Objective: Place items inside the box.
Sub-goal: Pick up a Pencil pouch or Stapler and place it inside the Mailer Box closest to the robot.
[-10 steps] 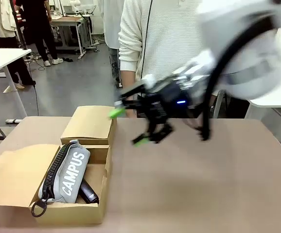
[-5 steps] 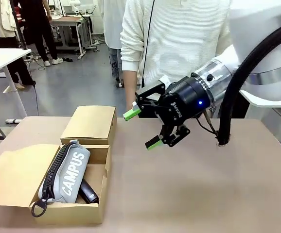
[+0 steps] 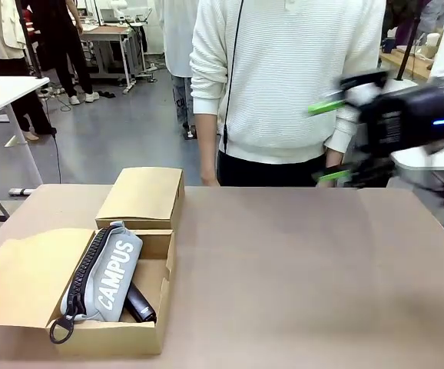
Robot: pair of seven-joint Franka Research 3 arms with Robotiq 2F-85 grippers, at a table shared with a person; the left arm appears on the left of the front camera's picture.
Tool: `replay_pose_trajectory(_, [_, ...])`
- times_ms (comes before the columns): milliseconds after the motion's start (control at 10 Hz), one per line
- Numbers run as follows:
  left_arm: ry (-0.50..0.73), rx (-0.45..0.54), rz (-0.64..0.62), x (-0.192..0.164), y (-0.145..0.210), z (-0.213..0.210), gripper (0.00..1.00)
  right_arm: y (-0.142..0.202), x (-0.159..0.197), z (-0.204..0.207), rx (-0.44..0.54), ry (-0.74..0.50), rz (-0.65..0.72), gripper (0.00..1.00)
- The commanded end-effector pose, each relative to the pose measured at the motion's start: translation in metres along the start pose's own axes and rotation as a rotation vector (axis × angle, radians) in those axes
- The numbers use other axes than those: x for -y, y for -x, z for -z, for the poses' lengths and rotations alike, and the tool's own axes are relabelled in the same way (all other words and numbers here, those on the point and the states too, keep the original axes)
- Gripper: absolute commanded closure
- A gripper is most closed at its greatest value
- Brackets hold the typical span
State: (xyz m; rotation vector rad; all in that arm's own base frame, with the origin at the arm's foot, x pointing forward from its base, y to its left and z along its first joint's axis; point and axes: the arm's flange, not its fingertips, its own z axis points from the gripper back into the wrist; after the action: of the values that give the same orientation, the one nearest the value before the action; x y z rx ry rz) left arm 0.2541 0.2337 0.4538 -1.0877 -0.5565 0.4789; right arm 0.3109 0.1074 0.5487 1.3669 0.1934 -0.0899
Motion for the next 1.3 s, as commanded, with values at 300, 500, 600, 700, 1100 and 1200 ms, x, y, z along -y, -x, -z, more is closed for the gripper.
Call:
replay_pose_trajectory(300, [0.028,0.008,0.015,0.000,0.001,0.001,0.00,0.071,0.095,-0.180,0.102,-0.184,0.072,0.00])
replay_pose_trajectory(500, [0.028,0.008,0.015,0.000,0.001,0.001,0.00,0.083,0.163,-0.211,0.085,-0.277,0.162,0.00])
replay_pose_trajectory(600, [0.028,0.008,0.015,0.000,0.001,0.001,0.00,0.080,0.180,-0.199,0.057,-0.238,0.189,0.00])
replay_pose_trajectory(700, [0.028,0.008,0.015,0.000,0.001,0.001,0.00,0.060,0.180,-0.174,0.133,-0.129,0.194,0.00])
replay_pose_trajectory(1100, [0.028,0.008,0.015,0.000,0.001,0.001,0.00,0.086,0.155,-0.220,0.098,-0.262,0.196,0.00])
replay_pose_trajectory(1200, [0.028,0.008,0.015,0.000,0.001,0.001,0.00,0.086,0.155,-0.220,0.098,-0.262,0.196,0.00])
